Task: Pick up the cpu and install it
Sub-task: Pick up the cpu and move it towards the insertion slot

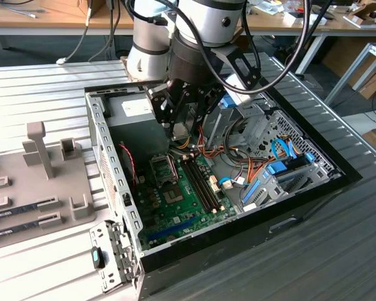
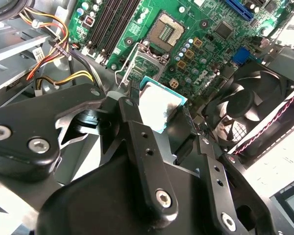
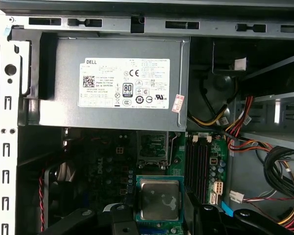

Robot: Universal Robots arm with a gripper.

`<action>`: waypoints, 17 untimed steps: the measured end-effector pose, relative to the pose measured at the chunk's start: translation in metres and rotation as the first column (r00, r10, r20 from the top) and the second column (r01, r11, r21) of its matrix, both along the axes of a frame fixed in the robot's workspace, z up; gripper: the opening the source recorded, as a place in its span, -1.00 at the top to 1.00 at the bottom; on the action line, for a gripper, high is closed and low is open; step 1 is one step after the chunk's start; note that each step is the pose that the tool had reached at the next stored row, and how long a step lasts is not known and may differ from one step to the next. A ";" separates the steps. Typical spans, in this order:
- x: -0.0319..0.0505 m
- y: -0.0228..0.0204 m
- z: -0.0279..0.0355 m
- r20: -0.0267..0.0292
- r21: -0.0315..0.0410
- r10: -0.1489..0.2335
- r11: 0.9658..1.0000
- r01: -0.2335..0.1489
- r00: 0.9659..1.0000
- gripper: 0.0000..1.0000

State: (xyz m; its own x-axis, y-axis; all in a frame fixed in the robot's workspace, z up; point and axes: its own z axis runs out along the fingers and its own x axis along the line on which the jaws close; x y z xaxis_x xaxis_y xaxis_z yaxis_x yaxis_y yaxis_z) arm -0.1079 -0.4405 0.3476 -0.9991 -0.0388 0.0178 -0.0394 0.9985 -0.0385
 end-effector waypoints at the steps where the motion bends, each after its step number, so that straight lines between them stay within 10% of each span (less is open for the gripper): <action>1: 0.0000 0.0000 -0.0002 0.000 0.000 0.000 1.000 0.000 1.000 0.05; 17: 0.0000 -0.0009 -0.0048 0.000 0.000 0.000 1.000 0.000 1.000 0.05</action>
State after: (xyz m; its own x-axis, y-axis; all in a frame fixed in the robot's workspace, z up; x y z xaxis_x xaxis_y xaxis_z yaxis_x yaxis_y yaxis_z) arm -0.1079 -0.4414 0.3429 -0.9991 -0.0387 0.0178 -0.0394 0.9985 -0.0386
